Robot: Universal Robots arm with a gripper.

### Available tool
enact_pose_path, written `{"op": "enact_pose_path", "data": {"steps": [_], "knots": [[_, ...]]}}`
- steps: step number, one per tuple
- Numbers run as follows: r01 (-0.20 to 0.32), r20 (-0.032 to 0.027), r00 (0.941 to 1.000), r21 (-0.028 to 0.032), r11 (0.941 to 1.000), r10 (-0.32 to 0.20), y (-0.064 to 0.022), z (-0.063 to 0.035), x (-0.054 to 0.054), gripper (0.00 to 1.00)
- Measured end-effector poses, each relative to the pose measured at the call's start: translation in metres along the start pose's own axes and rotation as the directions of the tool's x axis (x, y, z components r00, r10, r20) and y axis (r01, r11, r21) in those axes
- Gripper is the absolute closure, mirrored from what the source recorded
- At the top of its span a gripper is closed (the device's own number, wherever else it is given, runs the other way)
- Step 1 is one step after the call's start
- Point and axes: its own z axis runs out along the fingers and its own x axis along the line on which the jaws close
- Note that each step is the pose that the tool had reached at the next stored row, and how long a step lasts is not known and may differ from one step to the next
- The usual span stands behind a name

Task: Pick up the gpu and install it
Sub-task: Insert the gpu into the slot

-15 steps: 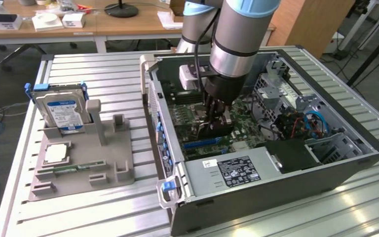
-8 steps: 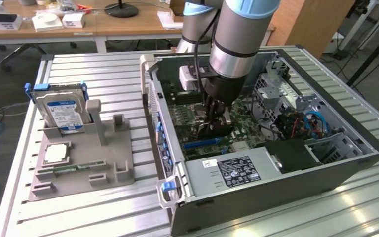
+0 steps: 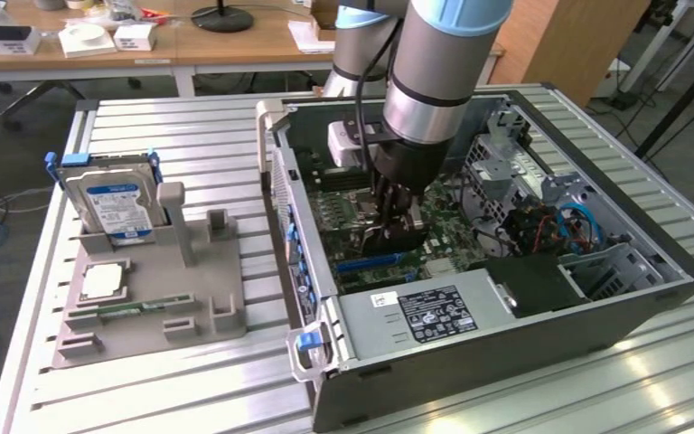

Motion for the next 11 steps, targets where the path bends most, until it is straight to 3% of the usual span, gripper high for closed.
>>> {"op": "enact_pose_path", "data": {"steps": [11], "knots": [[0.000,0.0000,1.0000,0.0000,1.0000,0.000,0.0000,0.0025,0.0001,0.74]]}}
